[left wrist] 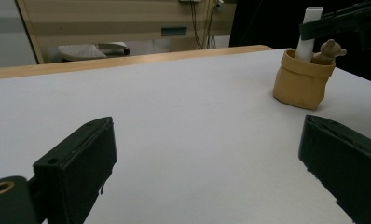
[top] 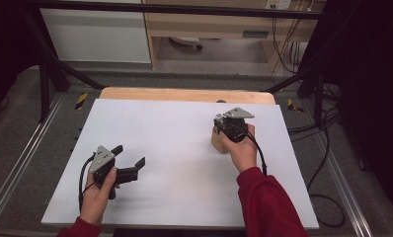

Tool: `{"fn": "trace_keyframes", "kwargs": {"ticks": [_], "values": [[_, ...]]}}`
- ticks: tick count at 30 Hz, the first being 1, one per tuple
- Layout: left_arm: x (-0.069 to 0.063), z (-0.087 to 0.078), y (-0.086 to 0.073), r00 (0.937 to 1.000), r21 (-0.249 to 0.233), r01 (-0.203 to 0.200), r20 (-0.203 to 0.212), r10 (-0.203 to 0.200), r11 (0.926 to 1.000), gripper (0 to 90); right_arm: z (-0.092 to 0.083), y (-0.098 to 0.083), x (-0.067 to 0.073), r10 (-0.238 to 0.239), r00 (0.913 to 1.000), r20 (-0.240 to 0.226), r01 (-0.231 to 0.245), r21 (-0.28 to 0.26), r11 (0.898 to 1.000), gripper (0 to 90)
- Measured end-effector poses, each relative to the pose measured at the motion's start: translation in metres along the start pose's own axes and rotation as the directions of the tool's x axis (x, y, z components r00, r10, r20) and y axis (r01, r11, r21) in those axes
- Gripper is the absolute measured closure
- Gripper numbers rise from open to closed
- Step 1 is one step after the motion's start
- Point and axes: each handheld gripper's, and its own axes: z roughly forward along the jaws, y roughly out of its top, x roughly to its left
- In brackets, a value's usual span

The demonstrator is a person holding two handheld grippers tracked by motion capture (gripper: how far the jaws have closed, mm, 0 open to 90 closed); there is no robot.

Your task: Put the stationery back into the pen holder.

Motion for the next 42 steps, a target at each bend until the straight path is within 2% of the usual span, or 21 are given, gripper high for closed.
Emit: {"fn": "trace_keyframes", "kwargs": {"ticks": [4, 5, 7, 9, 10, 12, 16, 26, 32, 37, 39, 40, 42], "values": [[-0.001, 0.001, -0.001, 1.0000, 0.005, -0.001, 0.002, 0.001, 1.0000, 4.4, 0.002, 0.000, 0.001, -0.001, 1.0000, -0.002, 0.001, 0.012, 1.000, 67.1], [-0.001, 0.001, -0.001, 1.0000, 0.006, -0.002, 0.003, 0.002, 1.0000, 4.3, 0.003, 0.000, 0.001, 0.004, 1.0000, -0.002, -0.004, 0.015, 1.000, 61.6], [-0.001, 0.001, 0.000, 1.0000, 0.004, 0.000, 0.005, 0.000, 1.0000, 4.3, 0.002, 0.001, 0.002, 0.039, 0.9992, 0.007, -0.039, 0.024, 0.999, 44.7], [-0.001, 0.001, 0.000, 1.0000, 0.001, 0.000, 0.006, 0.000, 1.0000, 4.3, -0.004, 0.002, 0.003, 0.056, 0.9983, -0.017, -0.055, 0.007, 0.998, 39.2], [0.000, 0.001, 0.000, 1.0000, 0.001, -0.001, 0.006, 0.001, 1.0000, 4.3, -0.007, 0.003, 0.004, 0.053, 0.9985, -0.013, -0.053, -0.003, 0.999, 36.2], [0.000, 0.001, 0.000, 1.0000, 0.004, -0.001, 0.006, 0.001, 1.0000, 4.4, -0.014, 0.006, 0.005, 0.051, 0.9986, -0.014, -0.051, -0.022, 0.998, 34.0], [0.000, 0.001, 0.000, 1.0000, 0.001, 0.000, 0.005, 0.000, 1.0000, 4.3, -0.024, 0.010, 0.002, 0.080, 0.9966, -0.019, -0.081, -0.053, 0.995, 25.9], [0.002, 0.001, -0.001, 1.0000, 0.007, 0.009, 0.003, -0.009, 0.9999, 3.7, -0.031, 0.011, -0.003, 0.131, 0.9912, -0.018, -0.132, -0.066, 0.989, 5.5], [0.003, 0.001, -0.001, 0.9999, 0.007, 0.017, 0.003, -0.017, 0.9998, 3.7, -0.043, 0.015, -0.005, 0.148, 0.9888, -0.022, -0.149, -0.116, 0.982, 2.7], [0.006, -0.002, -0.001, 0.9997, 0.002, 0.020, -0.011, -0.020, 0.9998, 3.7, -0.055, 0.016, -0.009, 0.151, 0.9882, -0.026, -0.153, -0.152, 0.976, 3.9], [0.008, -0.002, -0.003, 0.9999, 0.004, 0.011, -0.009, -0.011, 0.9999, 3.6, -0.061, 0.015, -0.011, 0.165, 0.9852, -0.047, -0.171, -0.182, 0.968, 4.6], [0.009, -0.003, -0.003, 0.9998, 0.009, 0.012, -0.015, -0.012, 0.9999, 3.7, -0.065, 0.015, -0.012, 0.177, 0.9820, -0.066, -0.187, -0.206, 0.961, 4.7], [0.011, -0.003, -0.004, 0.9995, 0.011, 0.011, -0.028, -0.011, 0.9999, 3.9, -0.070, 0.014, -0.013, 0.184, 0.9806, -0.068, -0.195, -0.217, 0.957, 4.7]]}}
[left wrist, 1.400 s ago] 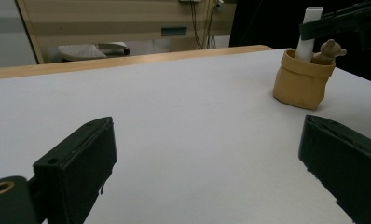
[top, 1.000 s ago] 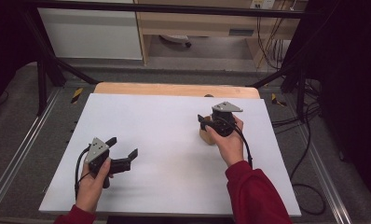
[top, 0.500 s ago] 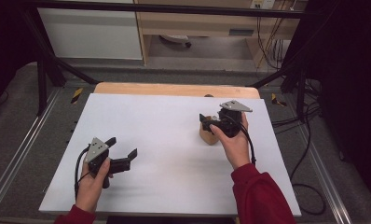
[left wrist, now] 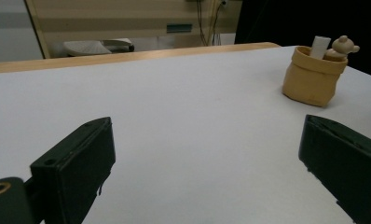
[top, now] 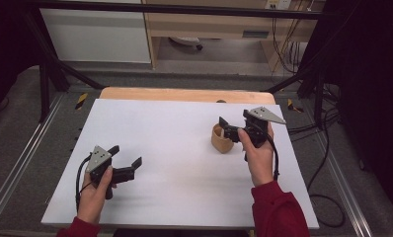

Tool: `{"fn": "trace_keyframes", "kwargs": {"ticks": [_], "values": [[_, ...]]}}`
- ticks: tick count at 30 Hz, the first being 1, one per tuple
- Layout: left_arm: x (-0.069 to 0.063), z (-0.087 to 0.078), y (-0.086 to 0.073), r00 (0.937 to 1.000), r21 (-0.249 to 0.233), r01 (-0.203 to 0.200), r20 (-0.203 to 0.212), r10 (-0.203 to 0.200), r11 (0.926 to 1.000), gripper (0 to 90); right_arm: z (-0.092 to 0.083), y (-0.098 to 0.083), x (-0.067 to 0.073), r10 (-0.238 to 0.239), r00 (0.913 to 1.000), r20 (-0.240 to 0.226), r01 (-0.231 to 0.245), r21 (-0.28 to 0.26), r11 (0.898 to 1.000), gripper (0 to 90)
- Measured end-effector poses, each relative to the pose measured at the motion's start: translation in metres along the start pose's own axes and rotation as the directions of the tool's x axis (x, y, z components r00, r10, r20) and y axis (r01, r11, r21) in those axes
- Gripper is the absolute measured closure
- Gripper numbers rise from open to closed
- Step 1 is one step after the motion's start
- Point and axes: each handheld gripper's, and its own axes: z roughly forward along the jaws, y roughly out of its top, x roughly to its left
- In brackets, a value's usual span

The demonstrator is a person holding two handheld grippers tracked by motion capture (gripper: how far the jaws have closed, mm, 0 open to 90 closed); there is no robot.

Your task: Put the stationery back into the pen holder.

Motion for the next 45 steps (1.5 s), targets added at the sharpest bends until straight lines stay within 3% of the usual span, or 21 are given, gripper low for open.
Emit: {"fn": "trace_keyframes", "kwargs": {"ticks": [5, 9, 14, 21, 35, 45], "values": [[0.003, -0.005, -0.001, 0.9998, 0.005, 0.006, -0.018, -0.006, 1.0000, 3.9, -0.011, 0.001, -0.002, -0.037, 0.9990, 0.024, 0.037, -0.022, 0.999, 3.5], [0.008, -0.012, -0.002, 0.9994, -0.001, 0.016, -0.032, -0.016, 0.9999, 3.9, -0.019, 0.000, -0.005, -0.072, 0.9969, 0.033, 0.072, 0.002, 0.997, 2.7], [0.012, -0.021, -0.001, 0.9989, -0.015, 0.028, -0.038, -0.028, 0.9995, 4.0, -0.033, -0.003, -0.015, -0.043, 0.9987, 0.028, 0.043, 0.007, 0.999, 2.8], [0.012, -0.029, -0.002, 0.9997, -0.008, 0.021, -0.016, -0.021, 0.9998, 4.0, -0.050, -0.013, -0.019, -0.054, 0.9983, 0.024, 0.053, 0.024, 0.998, 2.8], [0.013, -0.037, -0.004, 1.0000, 0.003, 0.007, -0.001, -0.007, 1.0000, 4.0, -0.087, -0.026, -0.032, -0.055, 0.9959, 0.072, 0.053, 0.028, 0.998, 2.0], [0.014, -0.037, -0.004, 1.0000, 0.009, 0.009, 0.000, -0.009, 0.9999, 4.0, -0.102, -0.058, -0.043, -0.063, 0.9929, 0.101, 0.058, 0.057, 0.997, 3.0]]}}
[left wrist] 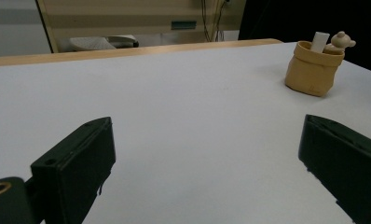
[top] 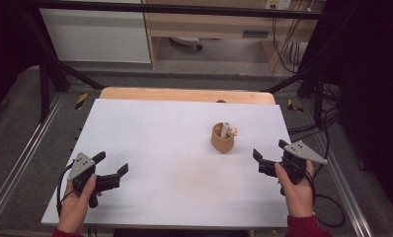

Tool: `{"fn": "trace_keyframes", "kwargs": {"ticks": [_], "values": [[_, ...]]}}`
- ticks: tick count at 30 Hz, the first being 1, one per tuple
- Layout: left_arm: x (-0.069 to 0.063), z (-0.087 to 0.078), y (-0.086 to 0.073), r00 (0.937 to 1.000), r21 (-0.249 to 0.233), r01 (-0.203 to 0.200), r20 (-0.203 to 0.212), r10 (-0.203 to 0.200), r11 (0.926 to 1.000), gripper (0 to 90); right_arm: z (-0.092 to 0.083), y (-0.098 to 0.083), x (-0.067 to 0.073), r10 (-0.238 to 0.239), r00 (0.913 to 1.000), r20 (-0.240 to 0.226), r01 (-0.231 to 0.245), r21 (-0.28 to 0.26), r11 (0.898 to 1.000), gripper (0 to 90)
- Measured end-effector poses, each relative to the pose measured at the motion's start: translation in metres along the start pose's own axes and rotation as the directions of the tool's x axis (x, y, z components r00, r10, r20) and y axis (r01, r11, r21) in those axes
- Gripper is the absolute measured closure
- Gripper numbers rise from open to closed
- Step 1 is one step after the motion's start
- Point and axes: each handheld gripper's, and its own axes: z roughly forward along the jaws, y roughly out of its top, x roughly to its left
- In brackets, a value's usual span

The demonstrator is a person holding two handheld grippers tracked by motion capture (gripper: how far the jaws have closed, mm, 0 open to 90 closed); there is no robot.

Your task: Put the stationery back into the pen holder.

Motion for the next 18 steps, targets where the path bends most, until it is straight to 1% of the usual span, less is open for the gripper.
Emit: {"fn": "trace_keyframes", "kwargs": {"ticks": [3, 5, 10, 12, 13, 15, 17, 18], "values": [[0.000, 0.000, 0.000, 1.0000, 0.005, -0.004, 0.003, 0.004, 1.0000, 4.0, 0.004, -0.017, 0.002, -0.020, 0.9998, -0.003, 0.020, 0.019, 1.000, 3.1], [0.000, 0.000, 0.000, 1.0000, 0.004, -0.005, 0.003, 0.005, 1.0000, 4.0, 0.008, -0.028, 0.004, -0.022, 0.9997, -0.011, 0.022, 0.033, 0.999, 3.1], [-0.001, 0.002, 0.000, 1.0000, 0.008, -0.004, 0.006, 0.004, 1.0000, 4.0, 0.014, -0.043, 0.008, -0.021, 0.9983, -0.055, 0.024, 0.063, 0.998, 3.4], [-0.002, 0.002, 0.000, 0.9999, 0.010, -0.008, 0.007, 0.008, 0.9999, 4.0, 0.018, -0.049, 0.010, -0.027, 0.9976, -0.064, 0.032, 0.089, 0.996, 3.4], [-0.002, 0.002, 0.000, 0.9999, 0.011, -0.009, 0.008, 0.009, 0.9999, 4.0, 0.020, -0.052, 0.011, -0.025, 0.9973, -0.069, 0.032, 0.100, 0.994, 3.4], [-0.003, 0.002, -0.001, 0.9999, 0.012, -0.014, 0.009, 0.014, 0.9998, 4.0, 0.026, -0.058, 0.013, -0.015, 0.9954, -0.094, 0.027, 0.130, 0.991, 3.3], [-0.003, 0.003, -0.001, 0.9998, 0.016, -0.015, 0.011, 0.015, 0.9998, 4.0, 0.031, -0.063, 0.015, 0.014, 0.9917, -0.128, 0.005, 0.148, 0.989, 3.0], [-0.003, 0.003, -0.001, 0.9998, 0.016, -0.016, 0.012, 0.015, 0.9997, 4.0, 0.035, -0.065, 0.017, 0.018, 0.9907, -0.135, 0.004, 0.161, 0.987, 3.0]]}}
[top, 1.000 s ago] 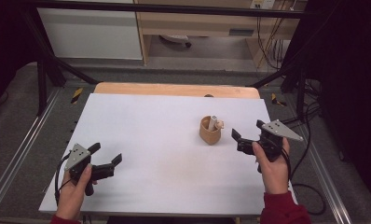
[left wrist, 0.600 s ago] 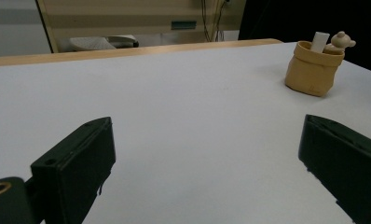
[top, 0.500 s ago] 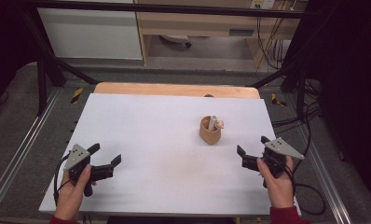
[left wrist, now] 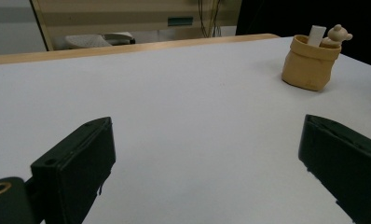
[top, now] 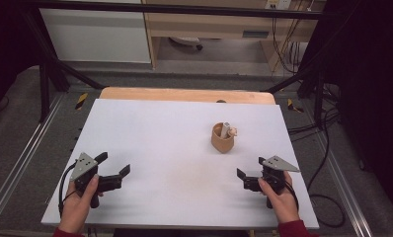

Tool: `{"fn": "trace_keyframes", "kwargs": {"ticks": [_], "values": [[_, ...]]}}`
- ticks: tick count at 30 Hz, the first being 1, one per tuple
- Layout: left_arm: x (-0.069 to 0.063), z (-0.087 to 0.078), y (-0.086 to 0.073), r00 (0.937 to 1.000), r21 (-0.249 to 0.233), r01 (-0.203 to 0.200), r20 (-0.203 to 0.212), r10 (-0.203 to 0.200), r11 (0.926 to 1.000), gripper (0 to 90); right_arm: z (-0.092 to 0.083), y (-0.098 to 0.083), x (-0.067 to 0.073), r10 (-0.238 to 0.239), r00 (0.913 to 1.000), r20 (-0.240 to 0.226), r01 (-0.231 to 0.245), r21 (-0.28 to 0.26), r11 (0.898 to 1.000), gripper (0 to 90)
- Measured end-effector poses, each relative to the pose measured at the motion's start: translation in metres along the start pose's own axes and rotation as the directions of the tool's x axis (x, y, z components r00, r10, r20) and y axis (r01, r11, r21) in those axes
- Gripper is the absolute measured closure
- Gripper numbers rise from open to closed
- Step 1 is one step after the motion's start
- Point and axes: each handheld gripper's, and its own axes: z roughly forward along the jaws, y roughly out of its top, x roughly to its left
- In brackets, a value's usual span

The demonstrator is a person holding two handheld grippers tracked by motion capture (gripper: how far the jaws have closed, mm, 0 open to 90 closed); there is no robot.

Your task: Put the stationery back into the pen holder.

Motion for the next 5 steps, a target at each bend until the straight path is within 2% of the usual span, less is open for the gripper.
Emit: {"fn": "trace_keyframes", "kwargs": {"ticks": [3, 5], "values": [[-0.0004, 0.0001, 0.0001, 1.0000, 0.002, -0.004, 0.002, 0.004, 1.0000, 4.0, 0.0067, -0.0012, 0.0018, -0.020, 0.9995, 0.025, 0.020, 0.022, 1.000, 3.0], [-0.0005, 0.0005, 0.0003, 1.0000, 0.002, -0.002, 0.003, 0.002, 1.0000, 4.0, 0.0100, -0.0004, -0.0010, -0.020, 0.9975, 0.068, 0.018, 0.030, 0.999, 3.0]]}}
